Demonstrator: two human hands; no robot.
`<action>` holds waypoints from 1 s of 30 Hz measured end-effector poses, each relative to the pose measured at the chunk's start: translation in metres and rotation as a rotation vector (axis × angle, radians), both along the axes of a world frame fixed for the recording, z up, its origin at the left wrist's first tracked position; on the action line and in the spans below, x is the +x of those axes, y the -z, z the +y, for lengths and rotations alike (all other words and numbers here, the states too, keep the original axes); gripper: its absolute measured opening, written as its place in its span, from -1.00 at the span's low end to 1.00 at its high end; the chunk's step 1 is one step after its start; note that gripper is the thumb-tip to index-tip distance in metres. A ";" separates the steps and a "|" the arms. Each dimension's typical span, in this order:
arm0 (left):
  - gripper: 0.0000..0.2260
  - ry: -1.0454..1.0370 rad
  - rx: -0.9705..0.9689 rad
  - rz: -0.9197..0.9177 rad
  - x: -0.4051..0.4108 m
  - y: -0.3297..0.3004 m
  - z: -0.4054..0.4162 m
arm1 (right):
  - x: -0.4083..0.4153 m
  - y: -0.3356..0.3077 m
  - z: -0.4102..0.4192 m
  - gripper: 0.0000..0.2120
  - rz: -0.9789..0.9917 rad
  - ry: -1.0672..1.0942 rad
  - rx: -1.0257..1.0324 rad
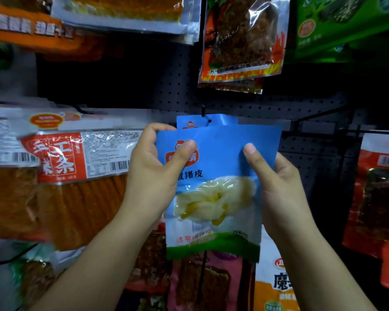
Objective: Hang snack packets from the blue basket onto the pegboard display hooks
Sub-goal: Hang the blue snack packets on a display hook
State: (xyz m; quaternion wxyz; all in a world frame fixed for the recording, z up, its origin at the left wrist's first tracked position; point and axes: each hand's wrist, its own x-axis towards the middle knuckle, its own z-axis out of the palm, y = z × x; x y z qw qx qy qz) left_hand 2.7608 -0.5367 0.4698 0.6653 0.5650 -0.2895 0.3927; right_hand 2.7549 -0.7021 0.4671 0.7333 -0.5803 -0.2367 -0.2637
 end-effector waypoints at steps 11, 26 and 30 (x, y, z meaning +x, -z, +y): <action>-0.78 -0.071 -0.026 -0.145 -0.008 -0.031 0.013 | -0.007 -0.035 0.013 -0.83 -0.149 0.005 -0.094; -0.81 0.005 -0.072 0.024 0.019 -0.038 0.019 | 0.021 -0.038 0.016 -0.83 -0.081 0.091 -0.116; -0.81 -0.029 -0.069 0.071 0.032 -0.030 0.012 | 0.034 -0.029 0.011 -0.84 -0.036 0.173 -0.166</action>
